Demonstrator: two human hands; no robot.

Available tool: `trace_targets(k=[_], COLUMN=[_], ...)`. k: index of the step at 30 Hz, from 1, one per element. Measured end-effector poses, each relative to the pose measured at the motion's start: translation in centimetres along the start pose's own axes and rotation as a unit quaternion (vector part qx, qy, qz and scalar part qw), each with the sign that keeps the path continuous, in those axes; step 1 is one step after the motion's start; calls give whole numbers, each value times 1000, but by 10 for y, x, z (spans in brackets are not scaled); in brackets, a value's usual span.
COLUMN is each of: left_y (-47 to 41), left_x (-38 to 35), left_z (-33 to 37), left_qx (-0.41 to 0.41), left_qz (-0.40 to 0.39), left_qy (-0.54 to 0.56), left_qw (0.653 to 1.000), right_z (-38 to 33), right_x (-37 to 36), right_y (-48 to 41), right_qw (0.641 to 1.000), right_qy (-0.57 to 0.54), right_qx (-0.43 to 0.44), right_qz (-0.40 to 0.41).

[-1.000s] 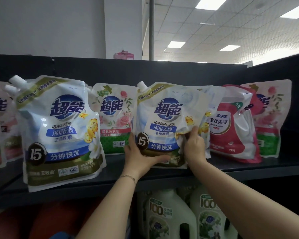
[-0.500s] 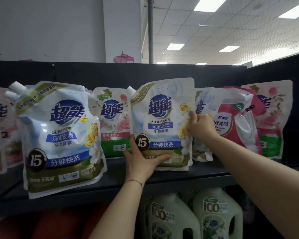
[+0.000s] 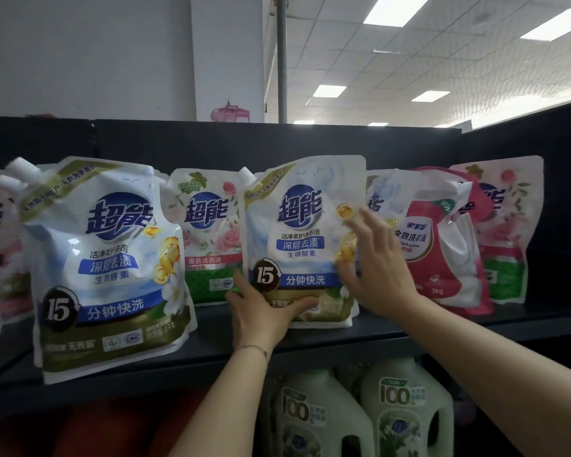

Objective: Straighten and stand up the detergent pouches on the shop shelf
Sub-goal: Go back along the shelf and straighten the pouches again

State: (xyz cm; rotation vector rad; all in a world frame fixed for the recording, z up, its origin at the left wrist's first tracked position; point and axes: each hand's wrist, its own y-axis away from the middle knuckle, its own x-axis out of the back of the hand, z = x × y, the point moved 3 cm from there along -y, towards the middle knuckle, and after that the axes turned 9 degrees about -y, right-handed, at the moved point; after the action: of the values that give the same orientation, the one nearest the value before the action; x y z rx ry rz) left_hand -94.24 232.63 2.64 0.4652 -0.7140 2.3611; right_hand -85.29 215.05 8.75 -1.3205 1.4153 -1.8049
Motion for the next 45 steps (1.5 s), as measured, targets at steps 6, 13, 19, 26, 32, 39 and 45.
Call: trace_targets(k=[6, 13, 19, 26, 32, 39, 45], left_y=[3, 1, 1, 1, -4, -8, -11], left_x=[-1, 1, -1, -4, -13, -19, -22], left_z=[2, 1, 2, 2, -3, -6, -7], left_qx=[7, 24, 4, -25, -51, -67, -65], left_qz=[50, 85, 103, 79, 22, -71, -111], left_qy=[-3, 20, -8, -146, -246, -295, -303], left_qw=[999, 996, 995, 986, 968, 951, 944], right_z=[-31, -34, -21, -12, -7, 4, 9], right_x=[-25, -53, -67, -87, -106, -125, -128], right_y=[24, 26, 17, 8, -2, -10, -14], right_qw=[963, 950, 947, 942, 935, 929, 905], right_qy=[89, 148, 190, 189, 180, 150, 191], right_qx=[166, 136, 141, 116, 91, 78, 11], right_qz=[-192, -240, -219, -250, -293, -329, -381])
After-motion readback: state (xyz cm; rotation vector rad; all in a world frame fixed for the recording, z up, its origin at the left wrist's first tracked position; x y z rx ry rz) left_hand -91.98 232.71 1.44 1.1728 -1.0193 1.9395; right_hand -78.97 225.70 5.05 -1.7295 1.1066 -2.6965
